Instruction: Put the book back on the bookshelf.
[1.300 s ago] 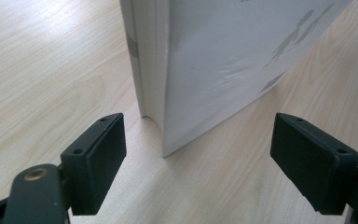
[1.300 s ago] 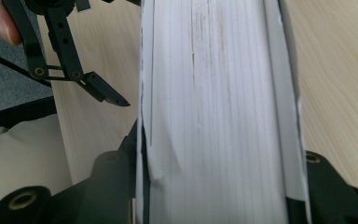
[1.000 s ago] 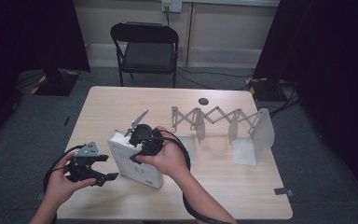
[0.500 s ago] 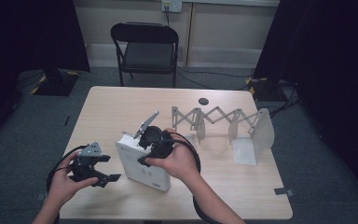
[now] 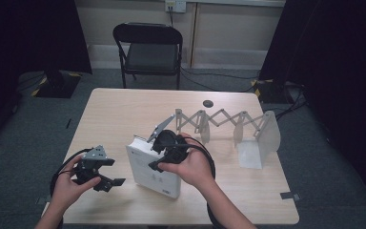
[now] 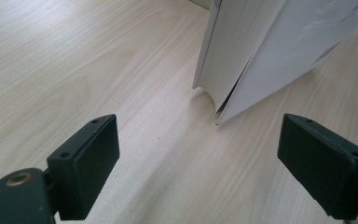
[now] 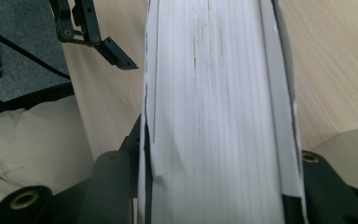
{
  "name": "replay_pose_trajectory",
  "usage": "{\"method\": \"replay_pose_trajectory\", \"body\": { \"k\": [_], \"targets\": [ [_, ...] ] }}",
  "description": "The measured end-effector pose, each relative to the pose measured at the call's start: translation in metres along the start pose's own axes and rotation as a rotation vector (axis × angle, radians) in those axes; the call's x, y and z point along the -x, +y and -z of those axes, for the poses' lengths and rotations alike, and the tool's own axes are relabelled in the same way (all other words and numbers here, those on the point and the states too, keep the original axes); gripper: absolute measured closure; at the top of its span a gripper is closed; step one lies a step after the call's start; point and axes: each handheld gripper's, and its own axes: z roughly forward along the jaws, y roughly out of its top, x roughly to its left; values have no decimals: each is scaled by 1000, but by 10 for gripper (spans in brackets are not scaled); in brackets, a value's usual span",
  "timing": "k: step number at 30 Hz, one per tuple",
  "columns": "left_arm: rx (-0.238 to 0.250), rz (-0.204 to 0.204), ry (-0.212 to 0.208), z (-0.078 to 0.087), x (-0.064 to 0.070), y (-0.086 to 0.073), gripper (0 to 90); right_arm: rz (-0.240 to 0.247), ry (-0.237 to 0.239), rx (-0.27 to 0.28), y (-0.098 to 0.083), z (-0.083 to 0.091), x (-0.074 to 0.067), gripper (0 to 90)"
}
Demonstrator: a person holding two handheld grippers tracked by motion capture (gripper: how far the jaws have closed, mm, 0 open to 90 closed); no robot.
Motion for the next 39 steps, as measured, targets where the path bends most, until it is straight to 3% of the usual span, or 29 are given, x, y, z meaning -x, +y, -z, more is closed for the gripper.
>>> {"method": "replay_pose_trajectory", "body": {
  "k": [7, 20, 27, 34, 39],
  "targets": [
    [-4, -6, 0, -4, 1, 3, 129, -13, -13, 10, -10, 9, 4, 525],
    [-5, -10, -3, -8, 2, 4, 141, -11, -24, 26, -28, 4, 8, 522],
    [-10, -18, 5, -7, 3, 4, 143, 21, -25, -43, -22, 4, 4, 492],
    [-19, -20, 6, -8, 3, 3, 146, -11, -15, -113, -15, 0, 8, 495],
    [-22, -24, 4, -10, 4, 3, 148, 2, -25, -114, -15, 0, 6, 527]
  ]
}}
